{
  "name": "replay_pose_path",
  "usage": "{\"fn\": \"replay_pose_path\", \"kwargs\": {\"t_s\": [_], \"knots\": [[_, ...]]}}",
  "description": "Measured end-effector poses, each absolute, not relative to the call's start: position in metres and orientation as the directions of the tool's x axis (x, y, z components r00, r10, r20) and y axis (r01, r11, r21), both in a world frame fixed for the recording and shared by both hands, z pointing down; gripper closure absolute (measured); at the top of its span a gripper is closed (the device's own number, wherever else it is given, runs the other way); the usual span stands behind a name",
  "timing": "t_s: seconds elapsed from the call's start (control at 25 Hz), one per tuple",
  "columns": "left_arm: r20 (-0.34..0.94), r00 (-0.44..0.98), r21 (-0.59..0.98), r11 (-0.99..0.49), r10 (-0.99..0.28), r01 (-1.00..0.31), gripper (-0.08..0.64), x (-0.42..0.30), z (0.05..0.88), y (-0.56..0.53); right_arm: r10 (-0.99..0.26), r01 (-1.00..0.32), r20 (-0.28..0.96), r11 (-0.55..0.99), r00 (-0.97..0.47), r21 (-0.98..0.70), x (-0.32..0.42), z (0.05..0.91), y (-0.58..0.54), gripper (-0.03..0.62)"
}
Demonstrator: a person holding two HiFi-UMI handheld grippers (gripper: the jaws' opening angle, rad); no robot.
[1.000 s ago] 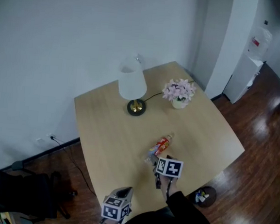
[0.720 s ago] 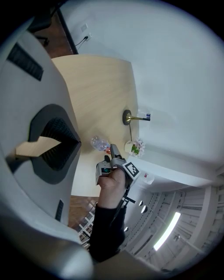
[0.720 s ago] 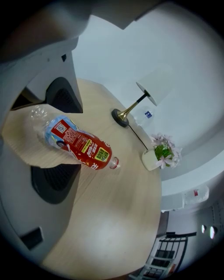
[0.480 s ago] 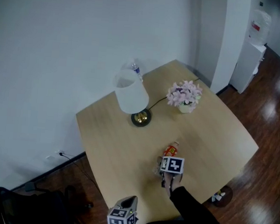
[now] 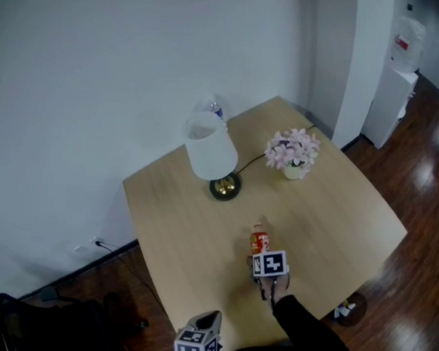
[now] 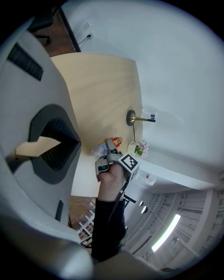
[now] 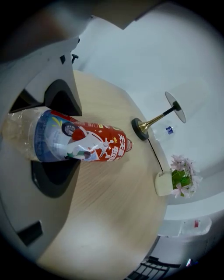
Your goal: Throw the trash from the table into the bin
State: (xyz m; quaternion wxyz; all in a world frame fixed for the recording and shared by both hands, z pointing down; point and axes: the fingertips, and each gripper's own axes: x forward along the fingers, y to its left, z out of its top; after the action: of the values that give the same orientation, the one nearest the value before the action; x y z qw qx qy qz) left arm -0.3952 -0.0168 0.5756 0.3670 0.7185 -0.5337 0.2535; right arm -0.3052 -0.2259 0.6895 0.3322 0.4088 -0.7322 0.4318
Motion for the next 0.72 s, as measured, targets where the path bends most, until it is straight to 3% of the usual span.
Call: {"fn": "replay_pose_path", "kwargs": {"t_s": [0.44,0.72], "knots": [[0.693,0.341,0.294,-0.182,-0.635,-0.938,0.555,-0.381,0.571,0.002,-0.313,-0.735,0.699,0.507,-0.643,-0.45,-0.299,0.592,-0.143,0.278],[0.669,0.403,0.304,-0.265,-0.624,-0.915,0.555,-0.356,0.578,0.023,-0.304,-0.726,0.702,0.531,-0.644,-0.437,-0.265,0.581,-0.047,0.278]]}}
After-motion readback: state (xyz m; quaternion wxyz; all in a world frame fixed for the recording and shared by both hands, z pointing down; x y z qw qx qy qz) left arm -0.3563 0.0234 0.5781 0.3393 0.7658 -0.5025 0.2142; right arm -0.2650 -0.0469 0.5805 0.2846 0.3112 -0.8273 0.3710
